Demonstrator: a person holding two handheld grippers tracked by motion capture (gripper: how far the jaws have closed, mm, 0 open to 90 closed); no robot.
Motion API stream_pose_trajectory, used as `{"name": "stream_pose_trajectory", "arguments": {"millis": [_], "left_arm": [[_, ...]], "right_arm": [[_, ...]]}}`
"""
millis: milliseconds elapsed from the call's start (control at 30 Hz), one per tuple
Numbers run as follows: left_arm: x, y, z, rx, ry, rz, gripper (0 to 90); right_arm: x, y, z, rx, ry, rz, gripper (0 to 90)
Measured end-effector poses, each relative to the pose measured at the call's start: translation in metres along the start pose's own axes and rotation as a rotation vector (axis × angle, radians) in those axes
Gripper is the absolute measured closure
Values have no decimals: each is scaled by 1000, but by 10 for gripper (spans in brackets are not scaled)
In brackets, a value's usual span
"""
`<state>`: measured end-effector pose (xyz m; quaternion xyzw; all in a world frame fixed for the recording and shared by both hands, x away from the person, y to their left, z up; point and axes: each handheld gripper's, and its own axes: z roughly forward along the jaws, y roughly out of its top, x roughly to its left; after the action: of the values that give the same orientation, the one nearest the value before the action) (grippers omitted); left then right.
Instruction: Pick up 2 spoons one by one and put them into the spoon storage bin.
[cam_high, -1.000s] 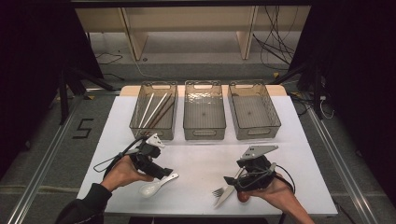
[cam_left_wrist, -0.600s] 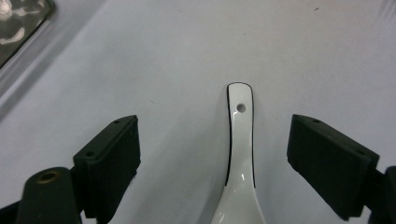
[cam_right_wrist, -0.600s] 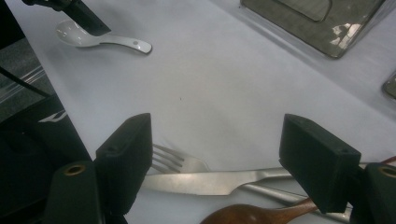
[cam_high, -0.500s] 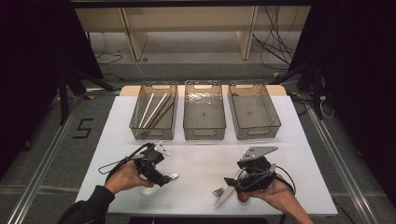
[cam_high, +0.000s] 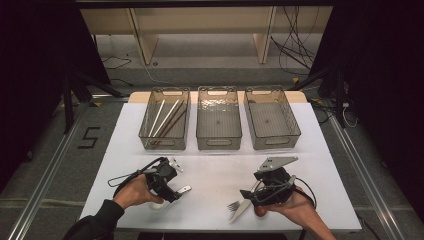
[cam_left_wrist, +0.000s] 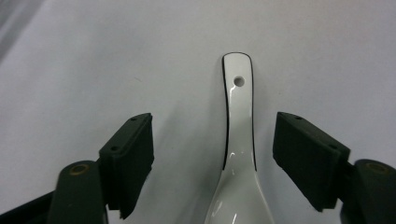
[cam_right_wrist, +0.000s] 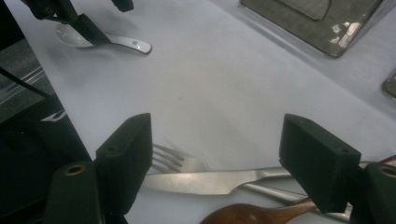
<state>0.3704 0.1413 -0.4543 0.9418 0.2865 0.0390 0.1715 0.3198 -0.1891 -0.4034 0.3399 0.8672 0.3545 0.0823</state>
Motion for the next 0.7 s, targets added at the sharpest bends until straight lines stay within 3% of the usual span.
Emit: {"name": "stream_pose_trajectory", "arguments": {"millis": [200,367,700], "left_arm": [[0,2,6,25,-33,-14,399],[0,3,9,57,-32,-16,467],[3,3,10,66,-40,-60,504]], "right_arm": [[0,0,1,4,0,1,267],[-1,0,1,4,1,4,267],[0,0,1,4,-1,1,267]]}}
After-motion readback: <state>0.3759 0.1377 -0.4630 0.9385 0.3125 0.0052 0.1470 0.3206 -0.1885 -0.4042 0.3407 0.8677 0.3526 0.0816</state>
